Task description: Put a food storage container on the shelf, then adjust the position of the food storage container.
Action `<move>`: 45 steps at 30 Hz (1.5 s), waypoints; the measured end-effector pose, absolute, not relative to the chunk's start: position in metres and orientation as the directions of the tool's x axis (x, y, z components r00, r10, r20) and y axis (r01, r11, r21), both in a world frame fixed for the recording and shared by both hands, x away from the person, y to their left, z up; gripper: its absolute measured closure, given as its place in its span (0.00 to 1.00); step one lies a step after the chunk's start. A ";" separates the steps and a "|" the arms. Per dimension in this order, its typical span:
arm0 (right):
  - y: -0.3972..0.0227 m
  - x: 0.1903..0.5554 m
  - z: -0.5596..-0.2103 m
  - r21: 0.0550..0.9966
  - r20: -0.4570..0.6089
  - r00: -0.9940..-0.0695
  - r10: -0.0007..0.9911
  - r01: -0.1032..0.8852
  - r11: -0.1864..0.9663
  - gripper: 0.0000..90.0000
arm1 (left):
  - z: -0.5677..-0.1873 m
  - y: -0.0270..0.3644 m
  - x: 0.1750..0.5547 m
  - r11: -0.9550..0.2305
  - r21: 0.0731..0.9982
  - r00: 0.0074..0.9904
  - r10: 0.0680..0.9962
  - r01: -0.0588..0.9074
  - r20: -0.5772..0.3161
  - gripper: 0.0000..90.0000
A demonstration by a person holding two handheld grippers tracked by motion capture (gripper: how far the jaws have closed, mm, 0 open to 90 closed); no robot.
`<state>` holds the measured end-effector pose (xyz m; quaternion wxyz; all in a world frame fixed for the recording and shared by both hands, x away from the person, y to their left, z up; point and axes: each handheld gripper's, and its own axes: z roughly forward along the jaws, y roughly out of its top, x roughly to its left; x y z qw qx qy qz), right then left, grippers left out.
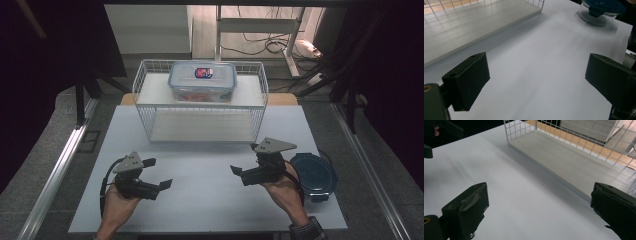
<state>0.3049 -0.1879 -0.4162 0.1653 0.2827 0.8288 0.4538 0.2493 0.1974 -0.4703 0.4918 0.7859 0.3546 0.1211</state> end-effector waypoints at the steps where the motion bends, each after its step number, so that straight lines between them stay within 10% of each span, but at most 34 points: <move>1: -0.189 0.303 -0.419 0.847 -0.015 -0.781 0.624 0.322 0.424 0.02 | -0.472 0.197 0.249 -0.265 0.858 0.719 0.676 0.439 -0.159 0.06; 34: -0.210 0.288 -0.458 0.799 0.012 -0.702 0.712 0.435 0.415 0.00 | -0.510 0.208 0.231 -0.235 0.844 0.673 0.716 0.482 -0.185 0.06; 45: -0.264 0.296 -0.444 0.783 -0.051 -0.577 0.815 0.483 0.391 0.63 | -0.512 0.207 0.231 -0.234 0.841 0.679 0.707 0.488 -0.197 0.06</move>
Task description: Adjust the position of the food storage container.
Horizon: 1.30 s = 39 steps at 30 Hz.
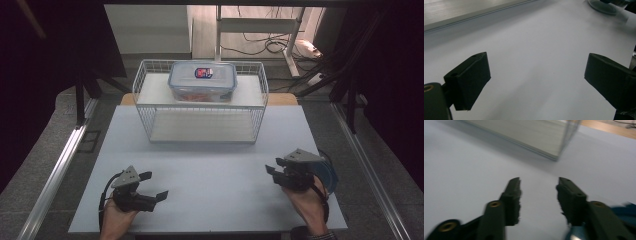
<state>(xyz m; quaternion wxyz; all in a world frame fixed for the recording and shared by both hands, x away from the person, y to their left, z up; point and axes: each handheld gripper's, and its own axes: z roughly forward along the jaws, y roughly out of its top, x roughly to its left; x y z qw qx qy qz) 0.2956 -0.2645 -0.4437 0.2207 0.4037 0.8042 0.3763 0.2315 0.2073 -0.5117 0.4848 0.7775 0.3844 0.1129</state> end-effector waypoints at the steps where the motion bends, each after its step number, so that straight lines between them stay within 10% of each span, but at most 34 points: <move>1: -0.272 0.296 -0.443 0.781 -0.054 -0.561 0.826 0.492 0.385 0.68 | -0.512 0.207 0.232 -0.236 0.840 0.680 0.706 0.489 -0.197 0.07; 9: -0.326 0.302 -0.444 0.769 -0.053 -0.442 0.896 0.554 0.319 0.98 | -0.513 0.207 0.233 -0.237 0.834 0.679 0.705 0.498 -0.205 0.07; 25: -0.412 0.296 -0.445 0.761 -0.073 -0.142 0.987 0.632 0.147 0.99 | -0.516 0.207 0.235 -0.232 0.828 0.678 0.701 0.511 -0.221 0.07; 39: -0.419 0.297 -0.456 0.719 -0.074 -0.105 0.992 0.684 0.126 0.99 | -0.517 0.206 0.236 -0.230 0.823 0.680 0.695 0.520 -0.235 0.07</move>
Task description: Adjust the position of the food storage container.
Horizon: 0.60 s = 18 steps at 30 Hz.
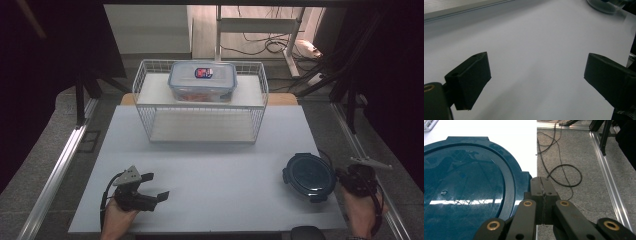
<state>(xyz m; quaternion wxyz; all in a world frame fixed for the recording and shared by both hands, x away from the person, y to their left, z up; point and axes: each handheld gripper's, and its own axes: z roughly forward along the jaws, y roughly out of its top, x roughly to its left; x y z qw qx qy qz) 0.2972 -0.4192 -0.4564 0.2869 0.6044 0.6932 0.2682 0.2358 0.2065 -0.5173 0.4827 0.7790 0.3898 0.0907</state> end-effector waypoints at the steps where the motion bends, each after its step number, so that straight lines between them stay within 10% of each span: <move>1: -0.418 0.297 -0.456 0.717 -0.072 -0.108 0.992 0.686 0.127 0.99 | -0.517 0.206 0.236 -0.234 0.822 0.680 0.695 0.520 -0.232 0.07; 18: -0.367 0.293 -0.457 0.687 -0.019 -0.281 0.959 0.694 0.217 0.99 | -0.518 0.204 0.236 -0.239 0.816 0.685 0.689 0.526 -0.239 0.07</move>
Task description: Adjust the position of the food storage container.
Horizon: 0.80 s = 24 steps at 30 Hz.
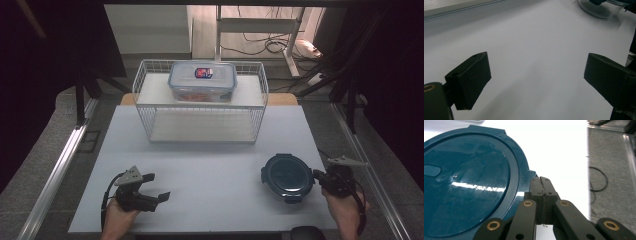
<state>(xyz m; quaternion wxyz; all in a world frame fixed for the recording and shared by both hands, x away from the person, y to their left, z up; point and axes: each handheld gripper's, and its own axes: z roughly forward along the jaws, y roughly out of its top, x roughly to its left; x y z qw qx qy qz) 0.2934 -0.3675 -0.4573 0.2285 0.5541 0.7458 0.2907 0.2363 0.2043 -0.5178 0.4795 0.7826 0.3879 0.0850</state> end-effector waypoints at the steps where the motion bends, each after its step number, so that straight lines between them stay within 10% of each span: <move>1: -0.364 0.293 -0.458 0.687 -0.017 -0.295 0.955 0.690 0.226 0.99 | -0.518 0.204 0.236 -0.240 0.816 0.685 0.688 0.526 -0.239 0.07; 24: -0.288 0.287 -0.465 0.686 0.074 -0.506 0.860 0.651 0.324 0.99 | -0.518 0.202 0.237 -0.239 0.812 0.687 0.683 0.533 -0.250 0.07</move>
